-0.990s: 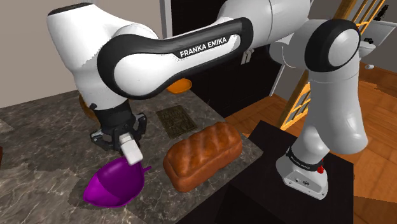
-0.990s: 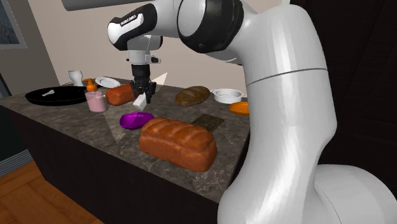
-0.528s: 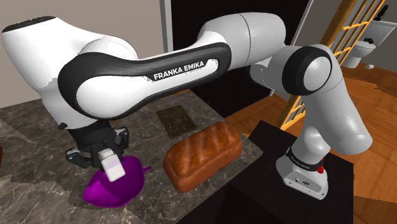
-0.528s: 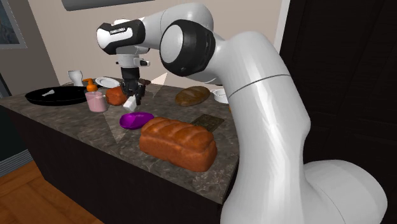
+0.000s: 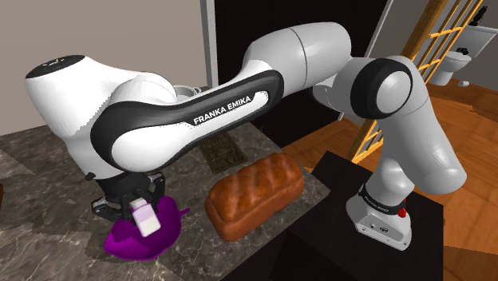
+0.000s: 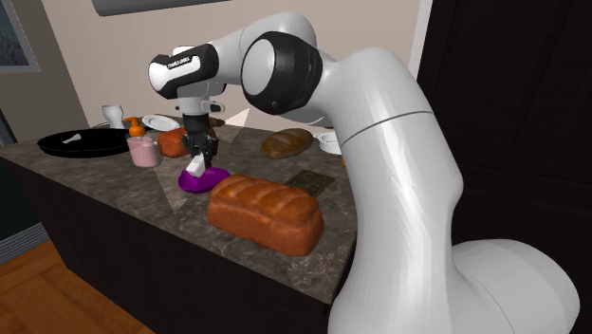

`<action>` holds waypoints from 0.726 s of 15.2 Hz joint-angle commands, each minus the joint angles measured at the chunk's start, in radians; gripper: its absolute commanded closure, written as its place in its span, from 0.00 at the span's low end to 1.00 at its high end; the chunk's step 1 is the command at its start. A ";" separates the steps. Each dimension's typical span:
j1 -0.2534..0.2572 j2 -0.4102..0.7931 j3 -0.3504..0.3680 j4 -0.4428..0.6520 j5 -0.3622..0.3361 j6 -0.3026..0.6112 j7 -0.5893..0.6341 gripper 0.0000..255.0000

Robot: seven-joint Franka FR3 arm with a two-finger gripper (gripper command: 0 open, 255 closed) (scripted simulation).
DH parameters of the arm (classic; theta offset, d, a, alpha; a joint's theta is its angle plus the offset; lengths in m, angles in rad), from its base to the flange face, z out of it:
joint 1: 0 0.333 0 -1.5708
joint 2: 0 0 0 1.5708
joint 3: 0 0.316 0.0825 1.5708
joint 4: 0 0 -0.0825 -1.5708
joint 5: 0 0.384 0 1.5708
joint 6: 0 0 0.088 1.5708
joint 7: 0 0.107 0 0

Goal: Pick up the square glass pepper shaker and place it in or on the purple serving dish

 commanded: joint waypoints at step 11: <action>-0.004 0.003 -0.001 -0.027 -0.002 0.030 0.002 0.00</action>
